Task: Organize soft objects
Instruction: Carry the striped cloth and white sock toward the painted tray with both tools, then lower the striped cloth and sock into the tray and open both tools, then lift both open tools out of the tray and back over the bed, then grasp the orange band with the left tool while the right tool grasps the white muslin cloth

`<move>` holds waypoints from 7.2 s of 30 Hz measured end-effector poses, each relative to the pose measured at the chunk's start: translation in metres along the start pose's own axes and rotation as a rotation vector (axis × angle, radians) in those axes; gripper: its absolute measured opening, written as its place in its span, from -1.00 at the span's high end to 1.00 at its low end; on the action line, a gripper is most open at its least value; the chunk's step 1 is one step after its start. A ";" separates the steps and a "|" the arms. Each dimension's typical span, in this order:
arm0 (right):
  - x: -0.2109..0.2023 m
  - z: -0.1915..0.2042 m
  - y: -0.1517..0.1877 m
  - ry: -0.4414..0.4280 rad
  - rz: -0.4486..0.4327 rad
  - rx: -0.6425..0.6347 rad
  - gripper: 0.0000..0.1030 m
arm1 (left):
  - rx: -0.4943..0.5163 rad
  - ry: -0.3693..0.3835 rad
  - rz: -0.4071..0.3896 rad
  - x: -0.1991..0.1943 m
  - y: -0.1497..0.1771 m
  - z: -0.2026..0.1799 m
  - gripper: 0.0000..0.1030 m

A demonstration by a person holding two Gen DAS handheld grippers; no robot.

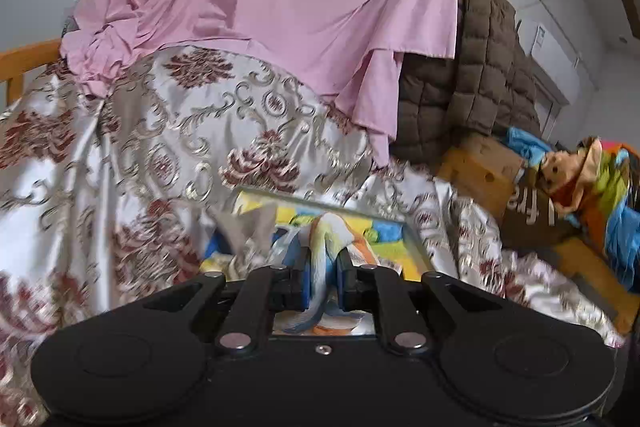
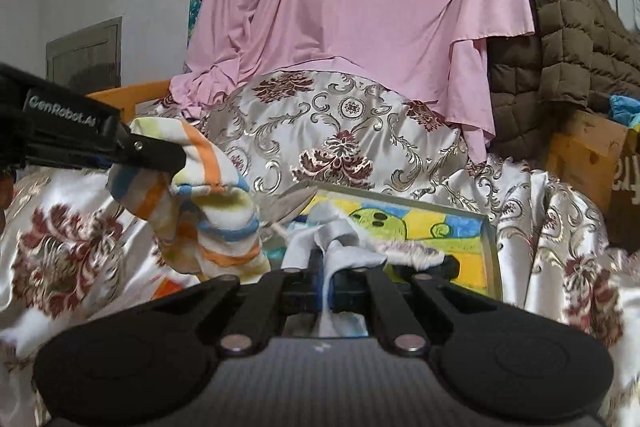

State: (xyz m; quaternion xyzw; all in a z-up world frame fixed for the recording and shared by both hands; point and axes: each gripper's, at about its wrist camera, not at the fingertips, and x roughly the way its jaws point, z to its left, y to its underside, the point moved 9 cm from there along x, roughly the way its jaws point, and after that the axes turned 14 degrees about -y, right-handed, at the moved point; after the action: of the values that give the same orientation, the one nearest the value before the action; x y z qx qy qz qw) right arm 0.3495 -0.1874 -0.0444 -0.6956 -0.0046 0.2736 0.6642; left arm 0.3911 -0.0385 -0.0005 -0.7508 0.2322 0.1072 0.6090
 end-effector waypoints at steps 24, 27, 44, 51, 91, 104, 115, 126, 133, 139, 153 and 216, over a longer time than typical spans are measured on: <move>0.148 -0.197 -0.042 0.010 0.175 0.226 0.90 | -0.054 -0.003 0.122 0.224 -0.014 -0.084 0.76; 0.154 -0.210 -0.027 0.024 0.209 0.269 0.89 | -0.048 -0.017 0.170 0.234 0.006 -0.083 0.76; 0.121 -0.222 0.000 0.033 0.228 0.299 -0.24 | -0.017 -0.035 0.274 0.223 0.041 -0.086 0.19; 0.092 -0.210 -0.026 0.031 0.180 0.269 -0.58 | -0.017 -0.058 0.222 0.192 0.022 -0.091 -0.25; -0.167 -0.026 -0.045 0.125 -0.237 0.101 -1.00 | -0.010 -0.076 -0.090 -0.133 0.031 -0.008 -0.98; -0.169 0.022 0.036 0.162 -0.027 0.143 -1.00 | -0.029 -0.125 0.115 -0.141 0.086 0.024 -0.99; -0.148 0.030 0.100 0.190 0.192 0.209 -1.00 | 0.114 -0.189 0.272 -0.114 0.124 0.024 -0.99; -0.130 0.020 0.121 0.184 0.289 0.278 -1.00 | 0.248 -0.316 0.490 -0.087 0.160 0.039 -0.98; -0.118 0.026 0.129 0.164 0.355 0.251 -1.00 | 0.273 -0.319 0.518 -0.082 0.167 0.037 -0.98; -0.106 0.034 0.133 0.132 0.410 0.214 -0.99 | 0.285 -0.319 0.521 -0.079 0.168 0.034 -0.98; -0.085 0.039 0.126 0.047 0.402 0.215 -0.99 | 0.304 -0.309 0.323 -0.065 0.137 0.025 -0.98; 0.002 -0.007 0.093 0.008 0.208 -0.144 -0.84 | 1.180 -0.002 0.055 0.043 0.197 -0.046 0.13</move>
State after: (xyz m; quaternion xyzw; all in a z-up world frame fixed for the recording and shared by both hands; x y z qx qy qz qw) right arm 0.3206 -0.2046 -0.1312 -0.7393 0.0507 0.3370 0.5807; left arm 0.3280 -0.1218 -0.1794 -0.2786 0.2713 -0.0236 0.9210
